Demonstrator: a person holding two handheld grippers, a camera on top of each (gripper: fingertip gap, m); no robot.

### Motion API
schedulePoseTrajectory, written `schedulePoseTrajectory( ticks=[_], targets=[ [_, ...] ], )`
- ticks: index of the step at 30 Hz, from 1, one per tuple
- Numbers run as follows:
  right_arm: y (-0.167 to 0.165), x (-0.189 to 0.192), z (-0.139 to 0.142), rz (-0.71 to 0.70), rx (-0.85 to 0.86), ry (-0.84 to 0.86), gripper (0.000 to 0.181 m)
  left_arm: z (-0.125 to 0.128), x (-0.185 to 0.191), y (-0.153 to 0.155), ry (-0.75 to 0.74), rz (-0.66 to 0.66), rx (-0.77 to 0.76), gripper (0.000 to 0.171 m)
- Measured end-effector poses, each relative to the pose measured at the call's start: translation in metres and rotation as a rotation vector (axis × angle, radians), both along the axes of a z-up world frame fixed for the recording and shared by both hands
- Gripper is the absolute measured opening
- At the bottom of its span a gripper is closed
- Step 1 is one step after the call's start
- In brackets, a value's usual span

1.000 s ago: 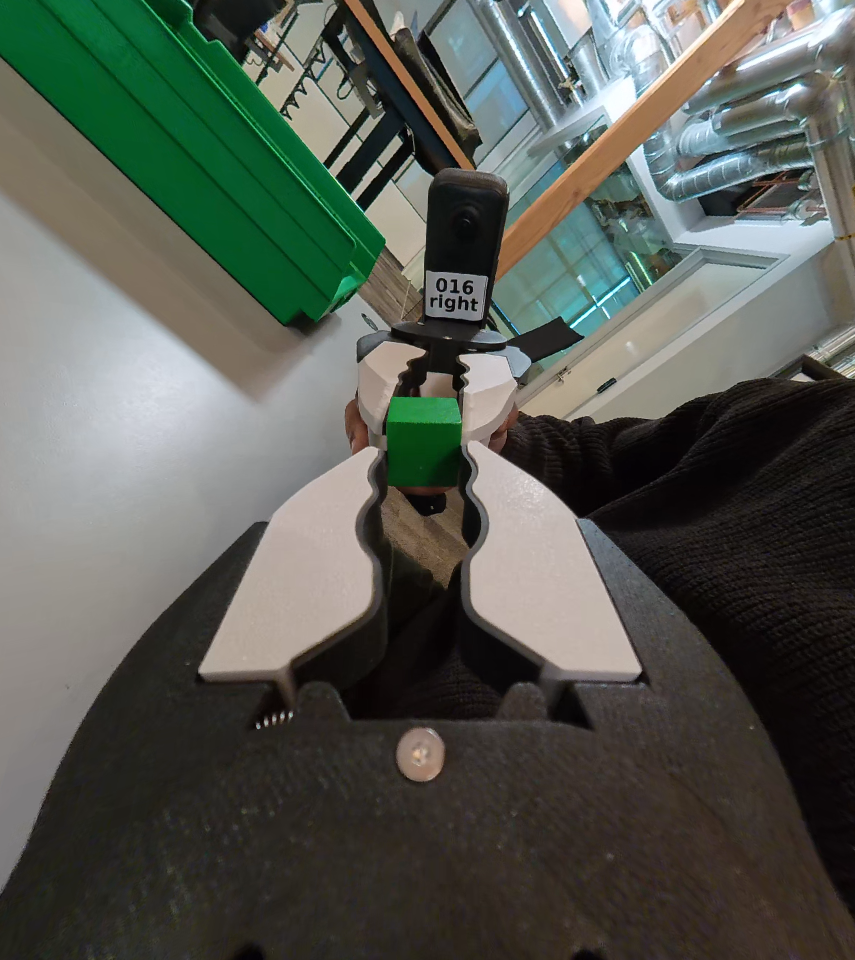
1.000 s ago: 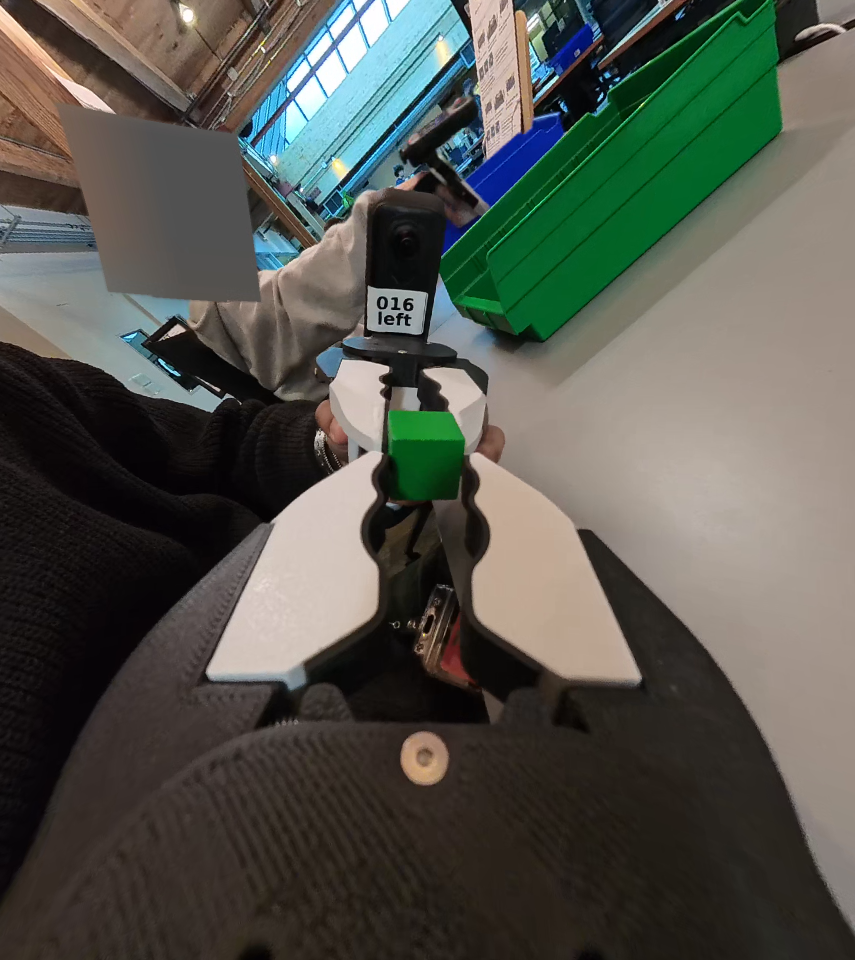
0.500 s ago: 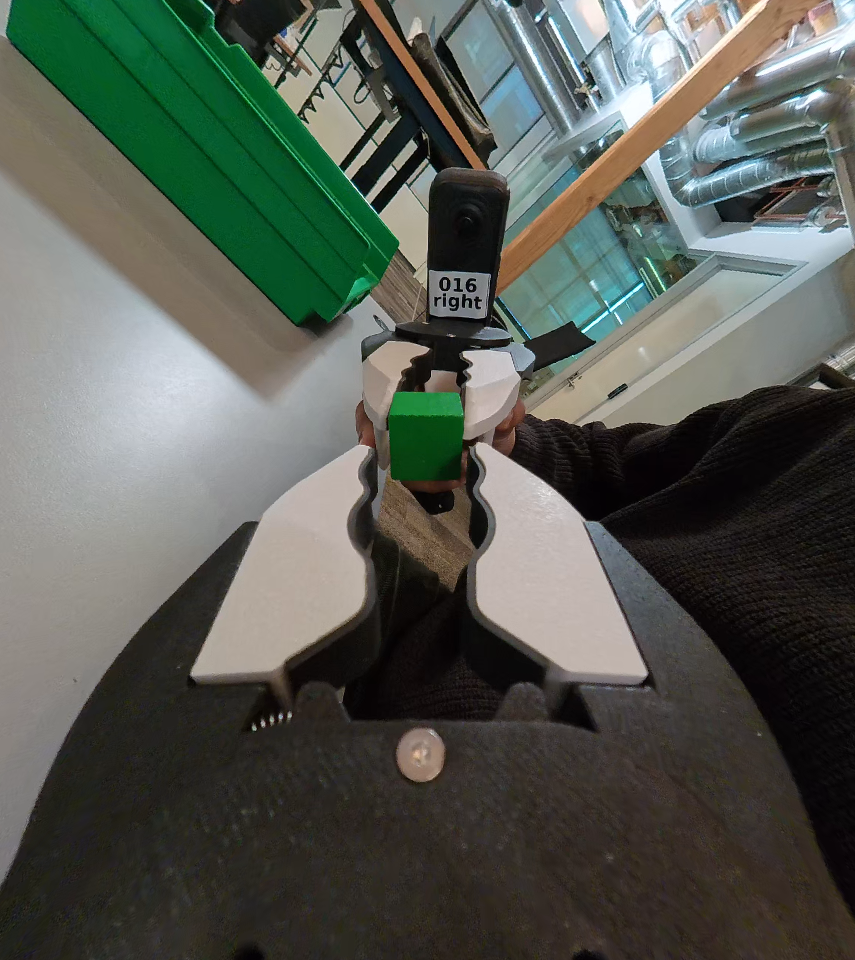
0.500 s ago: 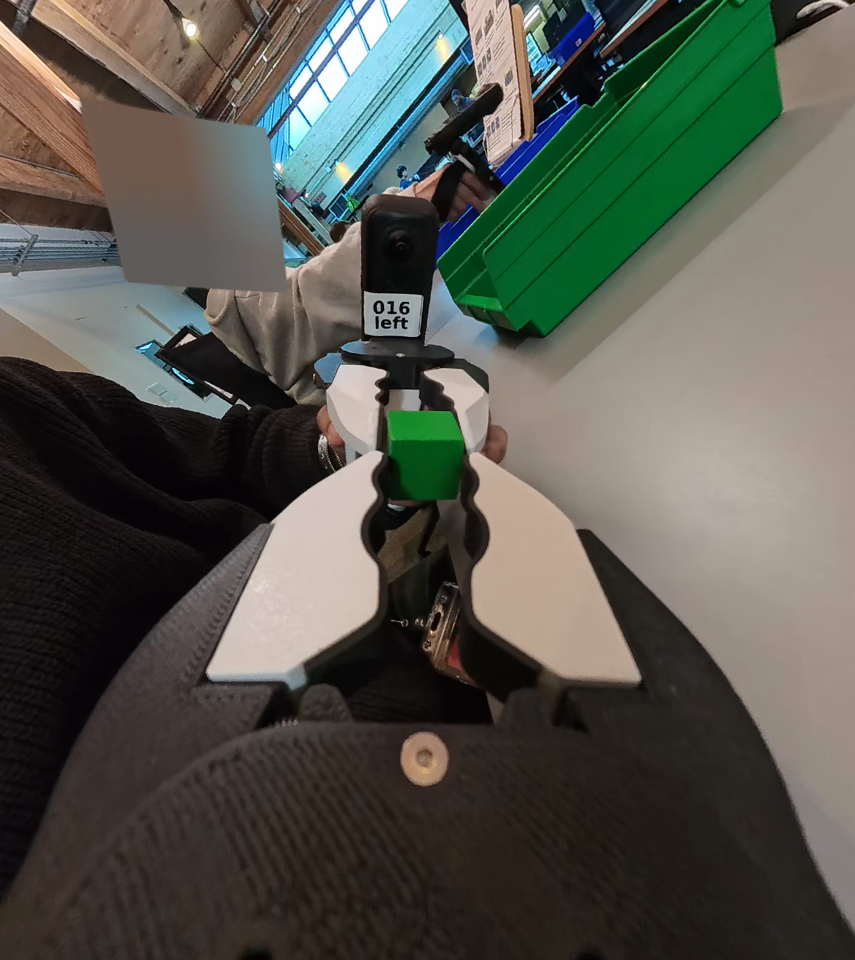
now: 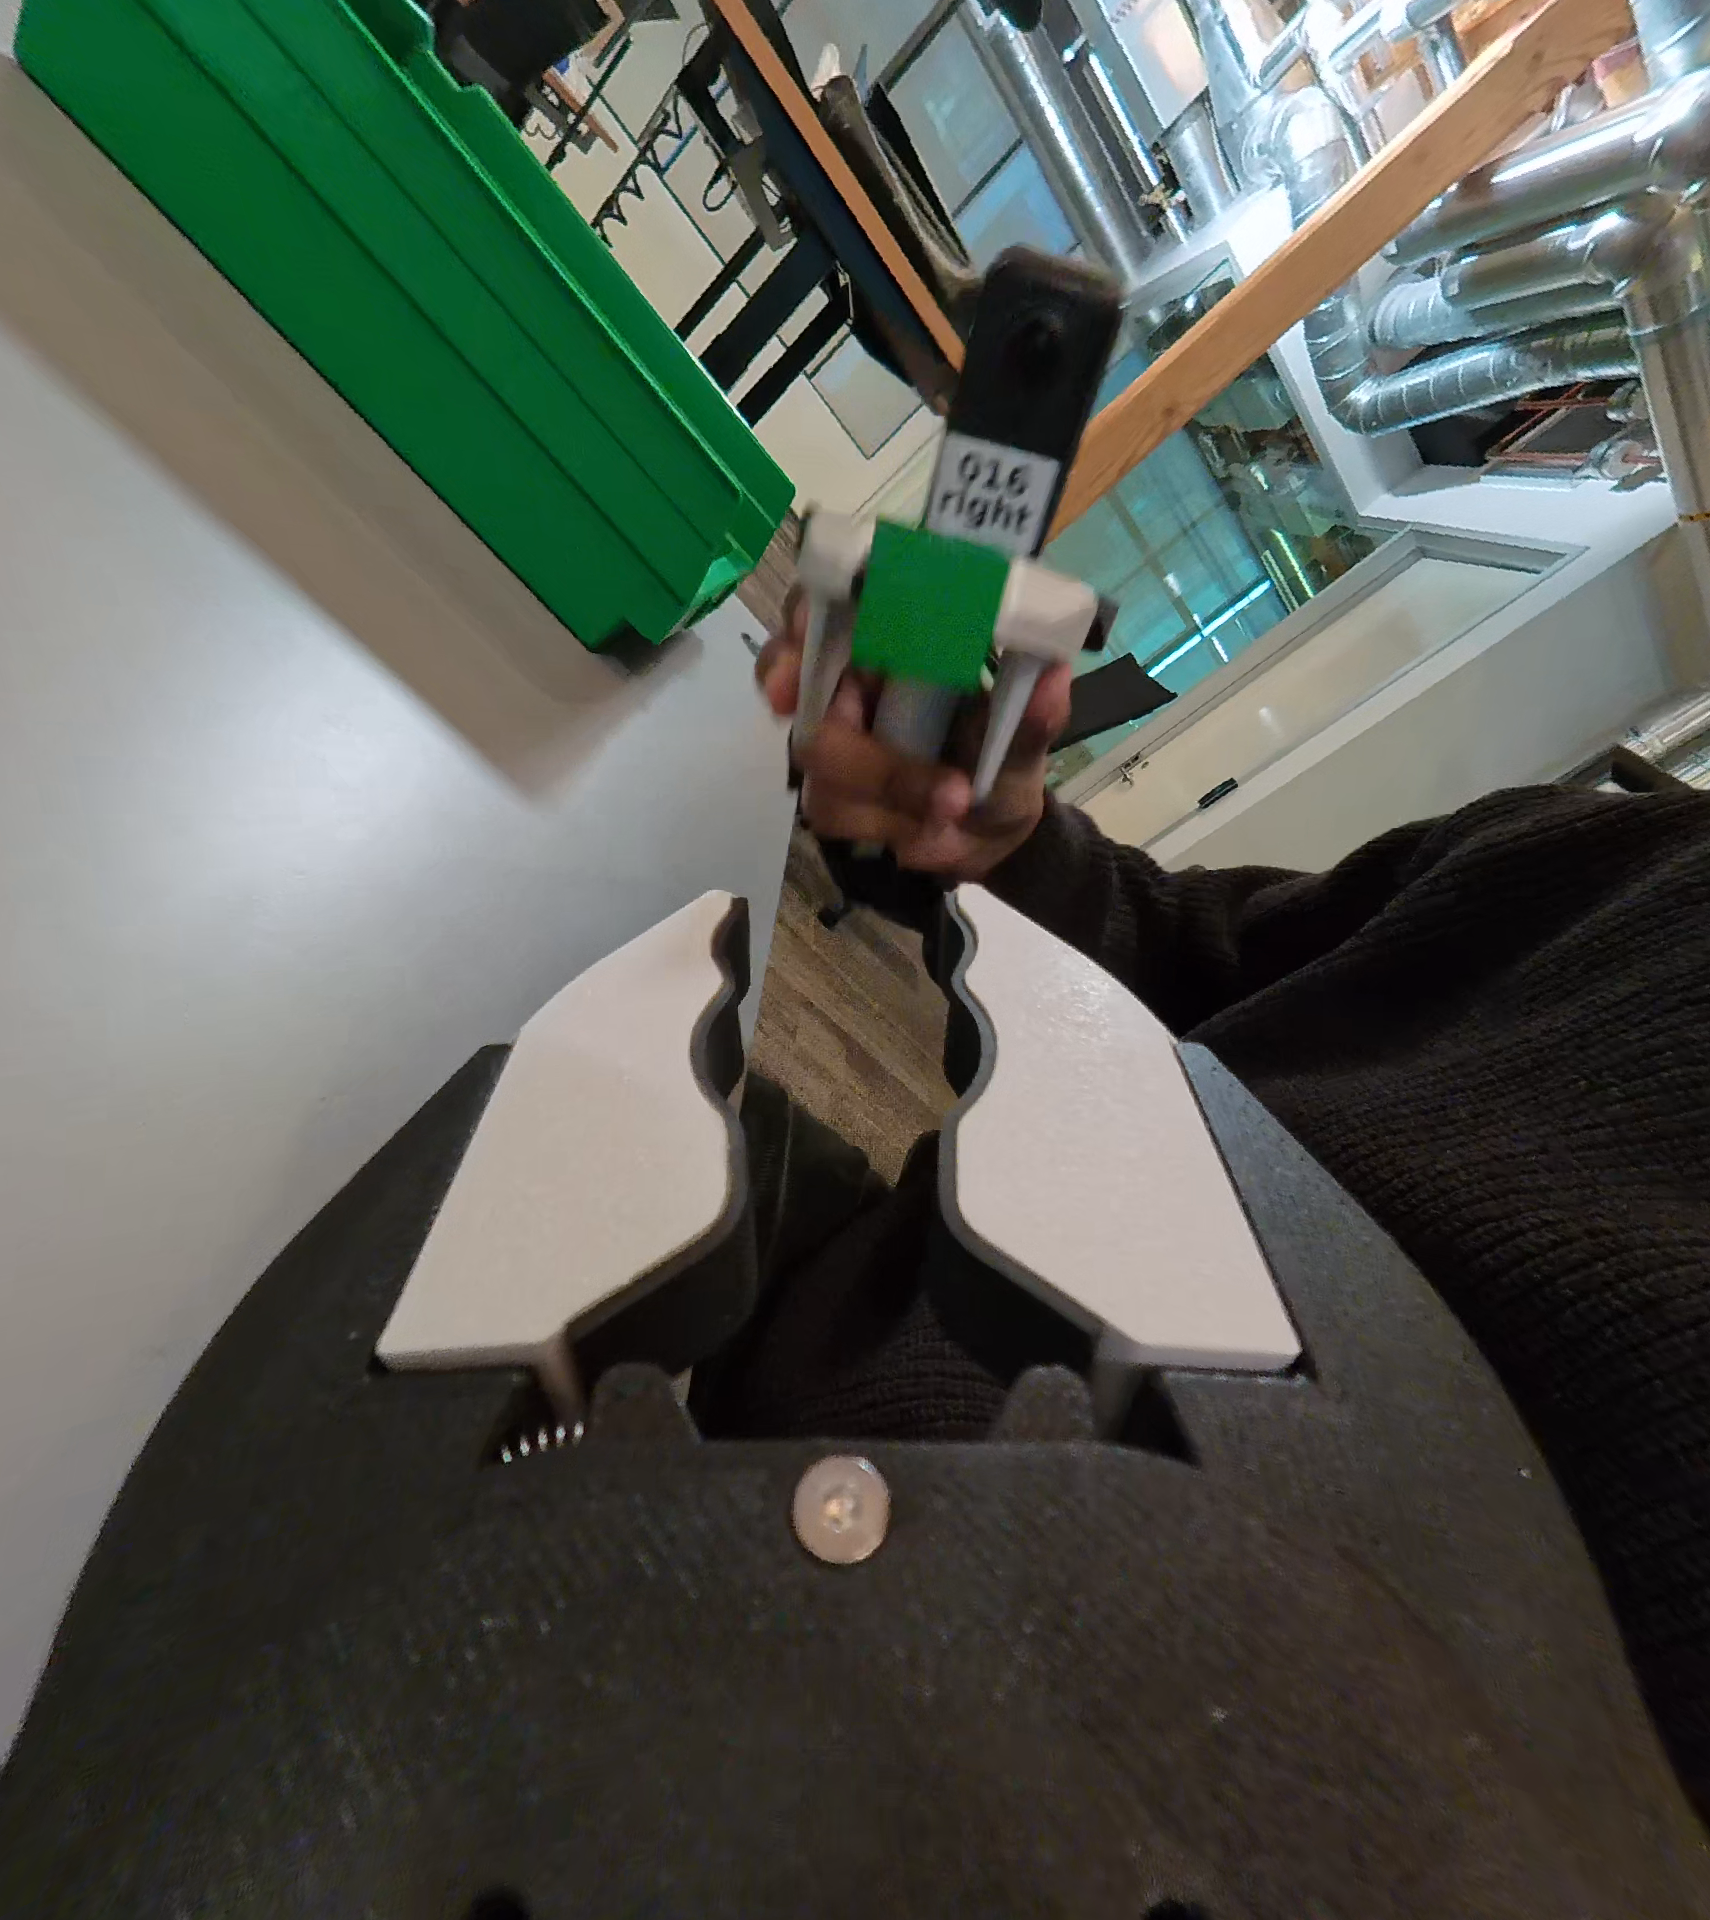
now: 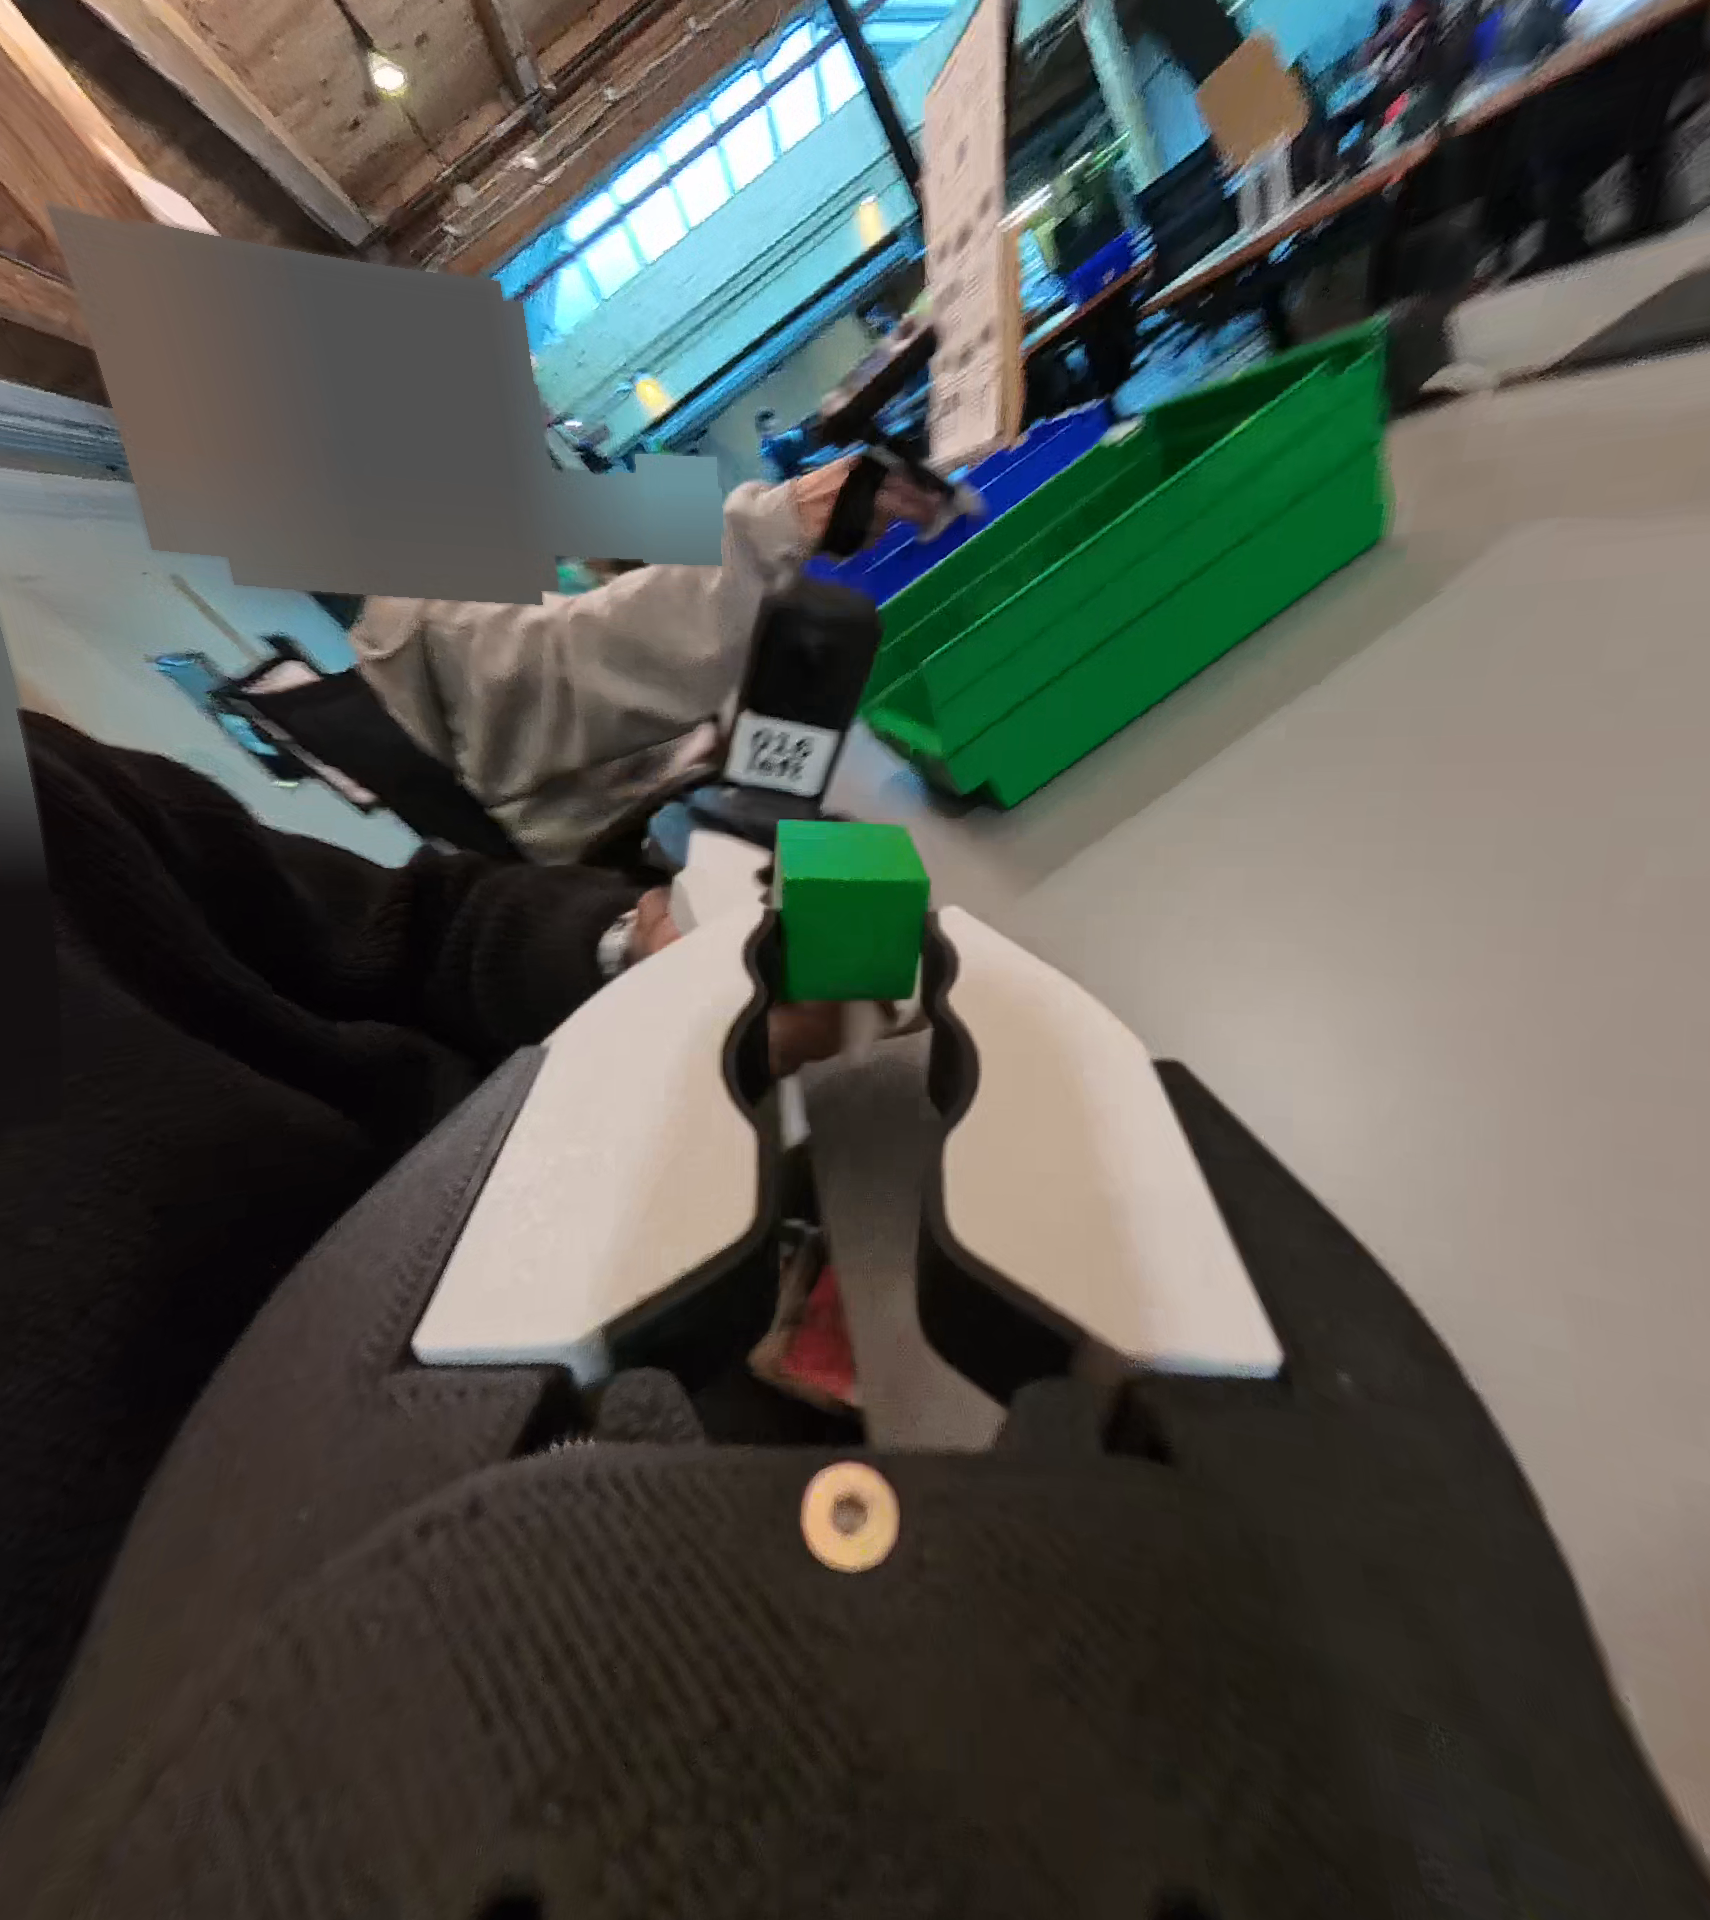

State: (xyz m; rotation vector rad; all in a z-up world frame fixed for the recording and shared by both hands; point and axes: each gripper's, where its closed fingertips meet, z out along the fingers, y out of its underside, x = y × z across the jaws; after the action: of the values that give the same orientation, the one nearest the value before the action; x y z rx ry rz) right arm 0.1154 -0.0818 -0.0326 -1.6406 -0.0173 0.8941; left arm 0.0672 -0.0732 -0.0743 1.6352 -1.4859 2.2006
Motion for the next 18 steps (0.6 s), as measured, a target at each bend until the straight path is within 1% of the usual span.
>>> schedulePoseTrajectory(
  ticks=[2,4,5,6,8,10,12,13,14,16,18],
  targets=[
    [-0.007,0.041,0.013,-0.135,0.019,-0.145,0.026,-0.004,0.001,0.001,0.017,0.001,0.004,0.035],
    [-0.019,0.100,0.023,-0.304,0.012,-0.350,0.027,-0.007,0.003,0.002,0.030,0.008,-0.004,0.035],
    [-0.027,0.131,0.027,-0.366,-0.010,-0.465,0.027,-0.008,0.004,0.002,0.036,0.010,-0.009,0.035],
    [-0.034,0.162,0.029,-0.412,-0.046,-0.570,0.026,-0.010,0.005,0.002,0.041,0.011,-0.013,0.035],
    [-0.047,0.220,0.028,-0.450,-0.155,-0.735,0.026,-0.013,0.007,0.001,0.053,0.010,-0.010,0.035],
    [-0.058,0.269,0.014,-0.424,-0.312,-0.862,0.026,-0.020,0.010,0.000,0.081,0.008,0.015,0.034],
    [-0.066,0.319,-0.004,-0.430,-0.476,-1.006,0.027,-0.027,0.012,-0.002,0.101,0.012,0.042,0.034],
    [-0.070,0.340,-0.013,-0.424,-0.542,-1.089,0.027,-0.030,0.013,-0.002,0.110,0.020,0.051,0.034],
    [-0.073,0.354,-0.024,-0.388,-0.604,-1.161,0.026,-0.032,0.013,-0.002,0.118,0.026,0.057,0.034],
    [-0.076,0.367,-0.048,-0.257,-0.702,-1.271,0.027,-0.037,0.009,0.000,0.142,0.039,0.072,0.034],
    [-0.078,0.363,-0.071,-0.084,-0.750,-1.339,0.027,-0.040,0.004,0.008,0.169,0.067,0.062,0.034]
  ],
)
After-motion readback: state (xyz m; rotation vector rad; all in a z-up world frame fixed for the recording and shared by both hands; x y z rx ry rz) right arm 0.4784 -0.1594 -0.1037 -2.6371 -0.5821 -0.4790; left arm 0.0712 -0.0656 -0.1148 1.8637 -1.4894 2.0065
